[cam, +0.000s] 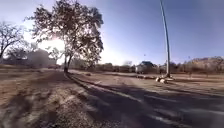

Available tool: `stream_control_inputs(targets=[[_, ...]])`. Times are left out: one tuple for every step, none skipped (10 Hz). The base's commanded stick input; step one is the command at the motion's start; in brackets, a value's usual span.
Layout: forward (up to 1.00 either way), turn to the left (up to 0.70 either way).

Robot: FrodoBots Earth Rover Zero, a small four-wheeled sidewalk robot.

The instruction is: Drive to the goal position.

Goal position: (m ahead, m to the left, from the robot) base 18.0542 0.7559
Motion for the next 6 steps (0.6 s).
stream_control_inputs(targets=[[0.50,0.00],[0.50,0.00],[0.50,0.00],[0.50,0.00],[0.50,0.00],[0.50,0.00]])
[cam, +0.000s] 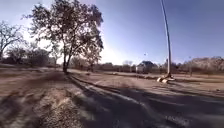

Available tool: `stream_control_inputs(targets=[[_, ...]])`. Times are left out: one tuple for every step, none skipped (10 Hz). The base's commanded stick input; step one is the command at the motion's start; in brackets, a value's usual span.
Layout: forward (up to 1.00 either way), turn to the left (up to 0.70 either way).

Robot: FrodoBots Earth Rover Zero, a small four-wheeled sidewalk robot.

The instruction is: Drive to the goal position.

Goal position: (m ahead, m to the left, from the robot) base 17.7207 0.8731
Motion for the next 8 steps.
stream_control_inputs(targets=[[0.50,0.00],[0.50,0.00],[0.50,0.00],[0.50,0.00],[0.50,0.00],[0.50,0.00],[0.50,0.00],[0.50,0.00]])
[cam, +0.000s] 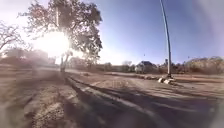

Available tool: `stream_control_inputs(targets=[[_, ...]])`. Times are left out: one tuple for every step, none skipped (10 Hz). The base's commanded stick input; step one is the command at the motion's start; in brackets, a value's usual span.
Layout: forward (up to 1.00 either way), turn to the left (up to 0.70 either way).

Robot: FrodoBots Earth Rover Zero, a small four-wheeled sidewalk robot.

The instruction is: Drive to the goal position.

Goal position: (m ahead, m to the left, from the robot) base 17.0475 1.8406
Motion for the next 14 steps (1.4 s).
stream_control_inputs(targets=[[0.50,0.00],[0.50,0.00],[0.50,0.00],[0.50,0.00],[0.50,0.00],[0.50,0.00],[0.50,0.00],[0.50,0.00],[0.50,0.00],[0.50,0.00],[0.50,0.00],[0.50,0.00],[0.50,0.00],[0.50,0.00]])
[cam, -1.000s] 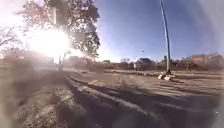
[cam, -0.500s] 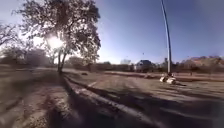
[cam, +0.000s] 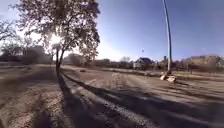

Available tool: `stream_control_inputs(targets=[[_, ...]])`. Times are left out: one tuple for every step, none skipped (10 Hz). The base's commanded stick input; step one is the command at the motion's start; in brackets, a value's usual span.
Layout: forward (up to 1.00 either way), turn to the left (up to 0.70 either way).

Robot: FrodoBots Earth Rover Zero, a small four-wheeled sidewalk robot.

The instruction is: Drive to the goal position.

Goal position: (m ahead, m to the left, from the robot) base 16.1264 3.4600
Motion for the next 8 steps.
stream_control_inputs(targets=[[0.50,0.00],[0.50,0.00],[0.50,0.00],[0.50,0.00],[0.50,0.00],[0.50,0.00],[0.50,0.00],[0.50,0.00]])
